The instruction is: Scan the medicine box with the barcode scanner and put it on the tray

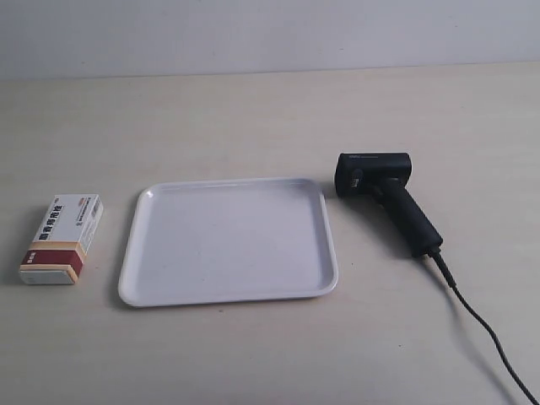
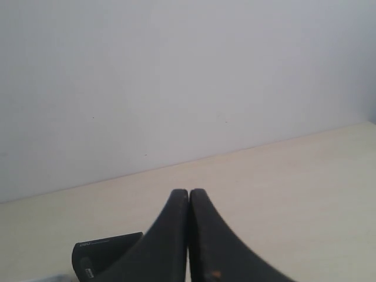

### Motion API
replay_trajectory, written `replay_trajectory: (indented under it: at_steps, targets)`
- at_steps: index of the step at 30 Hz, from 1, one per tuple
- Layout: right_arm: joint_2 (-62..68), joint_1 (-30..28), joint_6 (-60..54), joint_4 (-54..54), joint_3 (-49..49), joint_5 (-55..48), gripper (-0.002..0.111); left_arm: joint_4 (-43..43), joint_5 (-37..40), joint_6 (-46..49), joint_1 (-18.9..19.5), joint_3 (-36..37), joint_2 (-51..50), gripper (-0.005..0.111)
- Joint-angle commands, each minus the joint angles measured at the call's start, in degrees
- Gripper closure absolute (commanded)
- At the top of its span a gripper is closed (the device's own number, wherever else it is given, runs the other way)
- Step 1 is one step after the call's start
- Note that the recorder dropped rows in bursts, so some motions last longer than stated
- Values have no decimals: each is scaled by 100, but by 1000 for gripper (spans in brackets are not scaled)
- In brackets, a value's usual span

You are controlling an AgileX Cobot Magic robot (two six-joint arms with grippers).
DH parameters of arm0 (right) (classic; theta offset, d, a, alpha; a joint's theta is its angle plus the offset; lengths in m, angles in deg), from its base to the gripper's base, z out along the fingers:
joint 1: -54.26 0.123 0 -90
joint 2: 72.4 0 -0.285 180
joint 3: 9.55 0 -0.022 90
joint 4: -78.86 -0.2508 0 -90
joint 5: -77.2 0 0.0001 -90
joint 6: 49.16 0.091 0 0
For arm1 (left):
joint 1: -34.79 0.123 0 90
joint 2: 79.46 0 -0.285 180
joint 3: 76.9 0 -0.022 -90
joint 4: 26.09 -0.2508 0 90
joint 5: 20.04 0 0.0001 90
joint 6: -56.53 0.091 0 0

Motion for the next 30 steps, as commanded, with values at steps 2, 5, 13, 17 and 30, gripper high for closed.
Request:
replay_trajectory:
  at_steps: [2,5,13,17,30]
  targets:
    - [-35,-31,12,-11,-30,84,108,-436,-5,106,-1027,-835,-2672,107]
    - [-35,-31,12,-11,-30,84,108,-460,-58,100,-1185,-1239,-3727,97]
    - [-35,-31,12,-11,-30,84,108,-500,-32,76,-1185,-1671,-5013,12]
    - [-35,-31,12,-11,-30,84,108,-541,-85,89,-1185,-1671,-5071,2]
    - [-35,-31,42,-11,-30,78,108,-679,141,219,-1233,-1671,-4309,2]
